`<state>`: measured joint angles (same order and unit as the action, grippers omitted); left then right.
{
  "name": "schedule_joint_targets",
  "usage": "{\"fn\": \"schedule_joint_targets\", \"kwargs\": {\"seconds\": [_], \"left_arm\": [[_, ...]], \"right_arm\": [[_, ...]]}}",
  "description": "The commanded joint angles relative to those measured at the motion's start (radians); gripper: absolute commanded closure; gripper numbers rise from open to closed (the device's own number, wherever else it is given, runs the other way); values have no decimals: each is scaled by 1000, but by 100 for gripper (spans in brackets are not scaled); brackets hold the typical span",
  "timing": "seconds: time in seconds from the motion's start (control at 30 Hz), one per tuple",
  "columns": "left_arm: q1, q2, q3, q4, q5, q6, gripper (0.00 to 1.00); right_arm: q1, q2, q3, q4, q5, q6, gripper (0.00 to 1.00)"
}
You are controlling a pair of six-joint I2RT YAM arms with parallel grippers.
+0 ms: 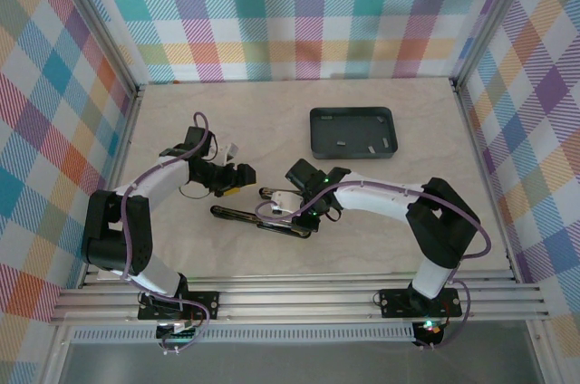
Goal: Load the staples into the stapler
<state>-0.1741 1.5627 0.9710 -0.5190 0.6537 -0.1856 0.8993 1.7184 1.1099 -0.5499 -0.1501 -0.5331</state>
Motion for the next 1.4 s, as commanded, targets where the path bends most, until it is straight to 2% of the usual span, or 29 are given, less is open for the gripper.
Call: {"fn": "schedule_joint_targets", "kwargs": {"seconds": [0.0, 1.1, 1.23, 1.37], "left_arm": [[-2, 2, -7, -9, 3, 20, 25], [-2, -10, -6, -19, -7, 30, 25], [-2, -35, 0, -28, -14, 71, 25], [-2, -100, 24, -70, -39, 226, 25]], "right_arm": [[6, 20, 24, -39, -14, -14, 80], [6, -19, 2, -17, -22, -4, 69], [6, -74, -16, 17, -16, 20, 66], [5, -174, -57, 93, 23, 138, 61]]}}
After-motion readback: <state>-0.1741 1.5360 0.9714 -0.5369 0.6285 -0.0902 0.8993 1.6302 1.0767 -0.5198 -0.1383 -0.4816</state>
